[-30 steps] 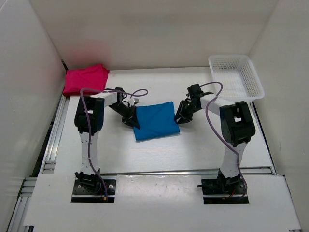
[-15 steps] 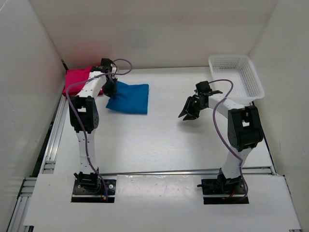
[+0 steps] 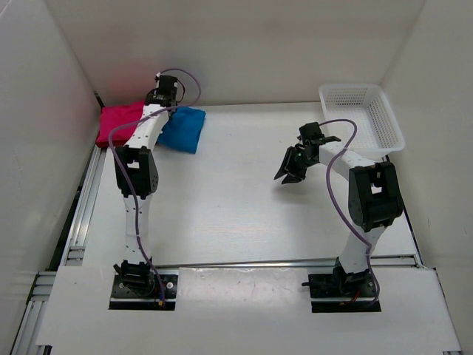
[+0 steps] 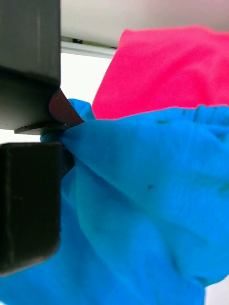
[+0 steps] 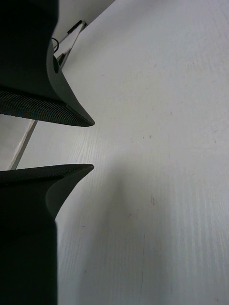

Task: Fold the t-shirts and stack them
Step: Put the neatly folded tshirt into the corner of the board with the left arm

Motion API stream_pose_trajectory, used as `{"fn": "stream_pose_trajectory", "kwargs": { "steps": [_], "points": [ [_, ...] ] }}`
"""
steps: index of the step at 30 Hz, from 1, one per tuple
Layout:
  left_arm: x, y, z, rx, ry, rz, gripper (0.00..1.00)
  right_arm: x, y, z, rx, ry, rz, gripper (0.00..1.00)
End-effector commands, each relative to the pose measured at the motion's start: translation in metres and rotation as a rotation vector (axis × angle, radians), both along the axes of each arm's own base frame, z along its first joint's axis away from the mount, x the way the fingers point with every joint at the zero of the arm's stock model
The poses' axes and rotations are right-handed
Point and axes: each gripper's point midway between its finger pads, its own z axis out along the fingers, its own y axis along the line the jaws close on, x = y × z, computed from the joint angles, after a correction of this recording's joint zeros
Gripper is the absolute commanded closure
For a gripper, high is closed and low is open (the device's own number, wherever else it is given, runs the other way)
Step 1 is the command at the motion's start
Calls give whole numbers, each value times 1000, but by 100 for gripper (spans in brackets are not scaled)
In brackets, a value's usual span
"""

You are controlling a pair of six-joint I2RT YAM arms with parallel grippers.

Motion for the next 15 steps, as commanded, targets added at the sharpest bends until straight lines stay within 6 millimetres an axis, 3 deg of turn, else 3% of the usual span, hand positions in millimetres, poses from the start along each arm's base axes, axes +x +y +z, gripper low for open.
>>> {"fn": "stream_pose_trajectory", "kwargs": {
  "steps": [1, 3, 8, 12, 15],
  "points": [
    [20, 12, 64, 44, -211, 79, 90, 5, -4, 14, -29, -45, 22, 58],
    [25, 13, 75, 44, -250, 87, 90, 1, -9, 11, -32, -35, 13, 58],
    [28, 38, 91, 47, -300, 136, 90, -6, -12, 6, -48, -20, 18, 58],
    [21, 75, 109, 51, -336, 196, 90, -8, -15, 3, -60, -17, 23, 58],
    [18, 100, 106, 52, -334, 232, 90, -8, -15, 3, -60, -17, 23, 58]
  ]
}}
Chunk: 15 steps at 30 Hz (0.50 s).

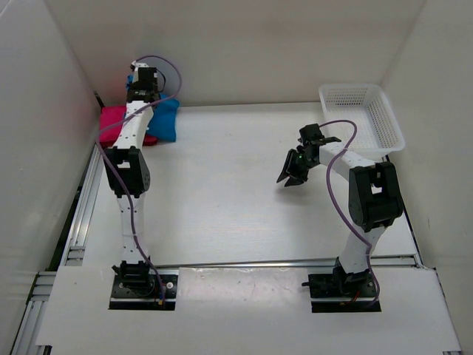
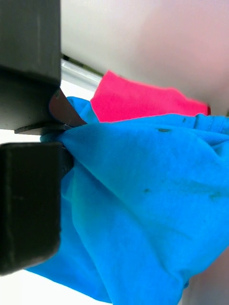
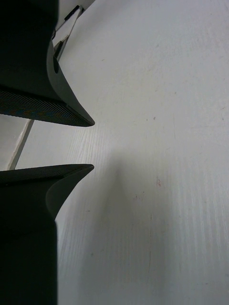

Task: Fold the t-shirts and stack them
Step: Put the neatly folded tshirt into the corner of the board with the left arm

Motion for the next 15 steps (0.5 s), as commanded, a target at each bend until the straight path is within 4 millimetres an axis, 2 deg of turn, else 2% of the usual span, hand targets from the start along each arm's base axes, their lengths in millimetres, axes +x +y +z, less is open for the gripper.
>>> {"fn": "stream_pose_trajectory", "kwargs": {
  "steps": [1, 2, 3, 4, 5, 7, 13, 15],
  "points": [
    [-5, 46, 60, 16, -149, 99, 90, 0, -5, 10, -8, -34, 8, 58],
    [-6, 51, 60, 11, -149, 102, 90, 0, -5, 10, -8, -34, 8, 58],
    [-7, 63, 65, 13, -163, 122, 90, 0, -5, 10, -8, -34, 8, 58],
    [-8, 67, 74, 7, -181, 121, 90, -2, -5, 10, -10, -25, 8, 58],
    [-8, 67, 74, 7, -181, 121, 90, -2, -5, 10, -10, -25, 8, 58],
    [-13, 85, 74, 10, -181, 151, 90, 0, -5, 13, -8, -34, 8, 58],
    [-20, 100, 92, -2, -215, 159, 90, 0, -5, 12, -11, -23, 8, 58],
    [-20, 99, 88, -7, -205, 151, 90, 3, -4, 8, -13, -16, 8, 58]
  ]
}}
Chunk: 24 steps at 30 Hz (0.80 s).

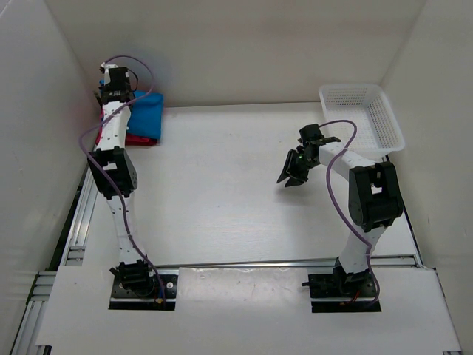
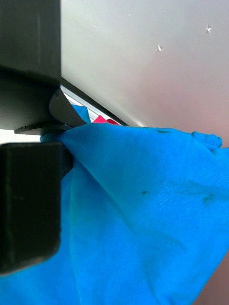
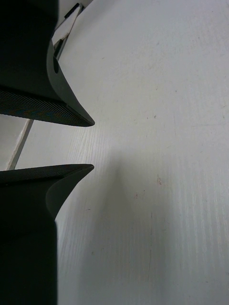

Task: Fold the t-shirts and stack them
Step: Put the neatly folded tshirt into the corner of the board with the left arm

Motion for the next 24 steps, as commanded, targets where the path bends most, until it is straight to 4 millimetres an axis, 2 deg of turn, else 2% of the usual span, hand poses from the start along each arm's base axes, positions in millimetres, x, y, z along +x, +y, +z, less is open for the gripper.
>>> {"fn": "stream_pose_trajectory", "kwargs": {
  "steps": [1, 4, 5, 6, 7, 8, 9, 11, 12, 14, 15, 17, 20, 21, 23, 24],
  "points": [
    [-5, 6, 77, 19, -168, 11, 90, 5, -2, 11, -6, -16, 2, 58],
    [-4, 14, 59, 20, -135, 30, 90, 7, -2, 9, -10, -11, 10, 58],
    [-3, 23, 45, 24, -116, 51, 90, 7, -2, 9, -10, -11, 10, 58],
    [-1, 25, 40, 29, -112, 59, 87, 10, -1, 12, -8, -20, 10, 58],
    [-2, 34, 36, 43, -107, 90, 81, 8, -2, 11, -12, -16, 20, 58],
    [4, 45, 27, 54, -118, 116, 68, 10, -2, 11, -12, -16, 20, 58],
    [12, 50, 29, 71, -160, 137, 60, 10, -2, 11, -12, -16, 20, 58],
    [10, 76, 28, 122, -206, 236, 41, 8, -3, 10, -17, -9, 28, 58],
    [15, 80, 21, 135, -222, 258, 26, 8, -3, 10, -17, -9, 28, 58],
    [15, 90, 27, 156, -269, 300, 17, 8, -3, 10, -17, -9, 28, 58],
    [13, 91, 27, 161, -268, 309, 15, 5, -3, 11, -17, -11, 28, 58],
    [9, 88, 43, 156, -286, 298, 15, 5, -3, 11, -17, -11, 28, 58],
    [4, 80, 54, 149, -288, 279, 15, 4, -4, 14, -17, -11, 28, 58],
    [-3, 78, 63, 150, -289, 279, 15, 4, -4, 17, -14, -20, 28, 58],
    [-6, 59, 72, 138, -285, 240, 15, 3, -4, 21, -14, -21, 28, 58],
    [-18, 50, 83, 130, -280, 218, 14, 0, -5, 23, -15, -29, 36, 58]
  ]
}}
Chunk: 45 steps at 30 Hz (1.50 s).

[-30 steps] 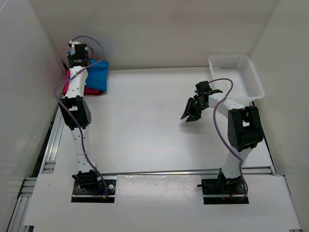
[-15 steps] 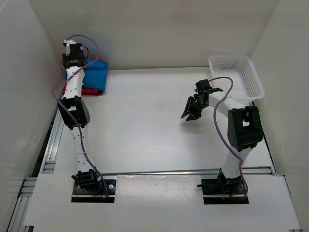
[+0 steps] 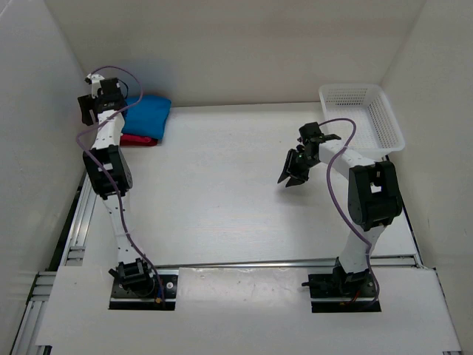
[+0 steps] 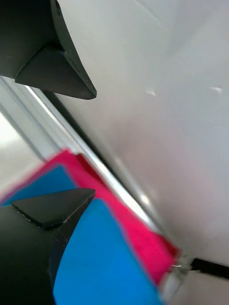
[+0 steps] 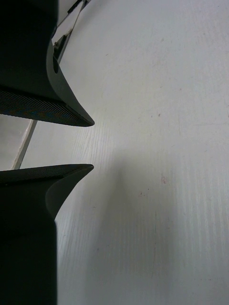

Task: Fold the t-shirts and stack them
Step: Put the neatly folded tshirt into the corner of the board with the left arm

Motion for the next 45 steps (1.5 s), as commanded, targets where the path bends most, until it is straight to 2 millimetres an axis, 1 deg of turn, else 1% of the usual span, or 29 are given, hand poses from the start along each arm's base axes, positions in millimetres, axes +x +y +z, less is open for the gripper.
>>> {"fn": "stream_pose_trajectory", "kwargs": {
  "steps": [1, 2, 3, 5, 6, 7, 8, 9, 10, 11, 12, 13, 14, 15, 16, 18, 19, 21, 22, 23, 25, 26, 27, 31, 35, 37, 40, 42, 45],
  "points": [
    [-18, -42, 119, 16, -185, -87, 14, 1, -5, 24, -4, -55, 10, 58],
    [-23, -52, 124, 7, -184, -115, 12, 1, -5, 27, -4, -68, 18, 58],
    [-38, -73, 130, -8, -167, -162, 8, -3, -8, 31, -16, -74, 13, 57],
    [-53, -101, 128, -46, -144, -255, 3, -6, -14, 43, -37, -108, 27, 55],
    [-76, -121, 126, -60, -118, -297, 0, -11, -15, 45, -38, -106, 27, 55],
    [-88, -131, 121, -70, -101, -323, 0, -15, -21, 44, -67, -113, 34, 53],
    [-101, -141, 114, -88, -77, -356, 0, -20, -25, 54, -73, -138, 38, 50],
    [-125, -149, 132, -89, -105, -381, 0, -24, -28, 57, -84, -148, 47, 48],
    [-147, -158, 93, -118, -16, -408, 0, -32, -31, 57, -94, -143, 44, 46],
    [-164, -161, 83, -134, 14, -422, 0, -39, -34, 67, -93, -173, 57, 42],
    [-182, -168, 70, -166, 52, -455, 0, -43, -37, 69, -103, -189, 66, 40],
    [-214, -166, 55, -195, 92, -462, 0, -55, -41, 65, -109, -164, 68, 39],
    [-231, -168, 44, -228, 128, -477, 0, -66, -43, 71, -107, -169, 68, 37],
    [-255, -178, 24, -310, 210, -522, 0, -71, -46, 72, -114, -179, 64, 34],
    [-283, -177, 14, -355, 236, -521, 0, -86, -50, 73, -114, -177, 64, 34],
    [-313, -185, -2, -431, 283, -544, 0, -100, -55, 73, -115, -179, 38, 32],
    [-337, -185, -13, -443, 305, -531, 0, -112, -60, 74, -119, -195, 34, 31],
    [-356, -184, -21, -444, 299, -518, 0, -124, -62, 76, -105, -199, 1, 30],
    [-365, -187, -25, -452, 300, -525, 0, -132, -63, 82, -95, -225, -10, 30],
    [-380, -189, -32, -448, 292, -527, 0, -143, -66, 77, -97, -201, -18, 29],
    [-393, -193, -39, -450, 282, -536, 0, -156, -68, 81, -80, -218, -48, 26],
    [-401, -195, -43, -445, 274, -547, 0, -164, -70, 78, -79, -205, -58, 26],
    [-408, -193, -47, -426, 290, -530, 0, -172, -72, 81, -70, -220, -68, 23],
    [-425, -193, -52, -409, 304, -526, 0, -194, -72, 83, -29, -223, -95, 17],
    [-441, -201, -55, -443, 322, -551, 0, -214, -76, 79, -17, -211, -126, 16],
    [-443, -204, -50, -443, 299, -565, 0, -223, -76, 77, 8, -220, -143, 15],
    [-449, -208, -49, -459, 305, -578, 0, -230, -73, 76, 48, -241, -157, 6],
    [-452, -208, -44, -457, 299, -579, 0, -232, -71, 77, 71, -253, -163, 0],
    [-455, -208, -41, -453, 291, -581, 0, -236, -67, 79, 102, -253, -157, 0]
  ]
}}
